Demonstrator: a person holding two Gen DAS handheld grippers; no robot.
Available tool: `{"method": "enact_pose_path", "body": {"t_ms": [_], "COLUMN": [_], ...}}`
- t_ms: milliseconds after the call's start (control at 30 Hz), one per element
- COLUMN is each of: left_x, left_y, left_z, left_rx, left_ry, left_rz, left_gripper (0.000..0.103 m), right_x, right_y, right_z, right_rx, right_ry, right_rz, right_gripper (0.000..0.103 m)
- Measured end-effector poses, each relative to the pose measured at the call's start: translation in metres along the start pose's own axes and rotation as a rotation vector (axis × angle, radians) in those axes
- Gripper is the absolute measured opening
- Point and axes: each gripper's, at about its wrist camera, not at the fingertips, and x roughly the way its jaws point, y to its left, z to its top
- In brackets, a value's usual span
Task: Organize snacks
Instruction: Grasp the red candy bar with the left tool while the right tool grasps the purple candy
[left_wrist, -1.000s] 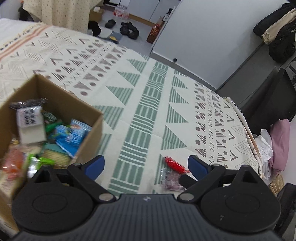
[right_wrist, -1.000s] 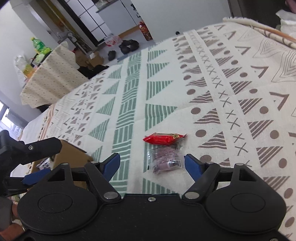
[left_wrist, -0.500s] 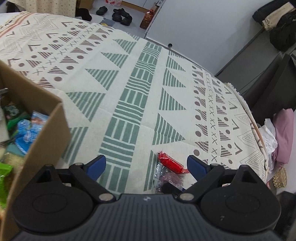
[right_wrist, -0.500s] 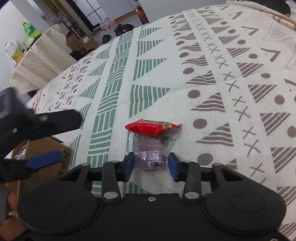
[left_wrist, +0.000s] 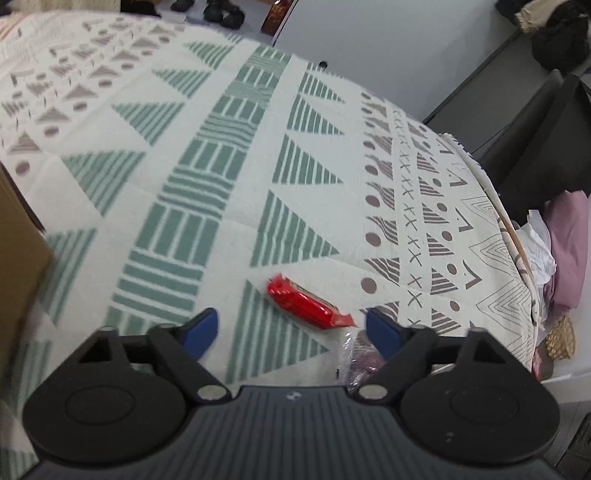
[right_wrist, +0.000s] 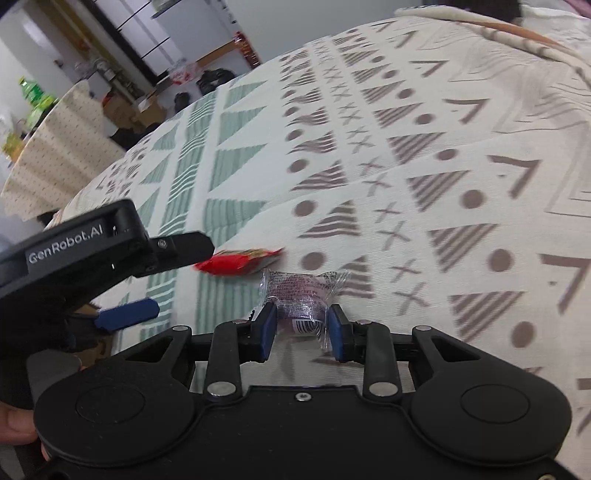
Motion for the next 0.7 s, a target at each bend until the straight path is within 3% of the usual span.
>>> {"method": "enact_pose_path", "body": {"t_ms": [67, 267, 433, 467, 533, 567, 700], "left_x": [0.005, 0.018, 0.027, 0.028, 0.03, 0.031, 0.03], "left_y": [-0.001, -0.008, -0.013, -0.013, -0.013, -0.013, -0.015], "left_z": [-0.001, 0.003, 0.006, 0.008, 0.01, 0.01, 0.01], "left_rx": [-0.029, -0.068, -0.096, -0.101, -0.115, -0.118, -0.102], "left_ry": [0.019, 0.016, -0.012, -0.014, -0.012, -0.012, -0.015], "left_rz": [-0.007, -0.002, 0.03, 0.034, 0.055, 0.072, 0.096], "left_gripper": [0.065, 0.064, 0.06, 0.055, 0.043, 0.033, 0.028], "right_x": [-0.002, -0.005, -0.008, -0.008, -0.006, -0.005, 0.003], "right_y": [-0.008, -0.025, -0.041, -0.043, -0.043, -0.042, -0.034], "right_z": [0.003, 0.011, 0.019, 0.02, 0.02, 0.021, 0.022], "right_rx": [0.022, 0.082, 0.145, 0.152, 0.158, 0.15, 0.102], "right_ry": [-0.012, -0.05, -0.107, -0.113, -0.116, -0.117, -0.104], "right_rz": [-0.013, -0.045, -0.075, -0.076, -0.078, -0.076, -0.064], "right_gripper": [0.03, 0.03, 0.038, 0.041, 0.06, 0.063, 0.073]}}
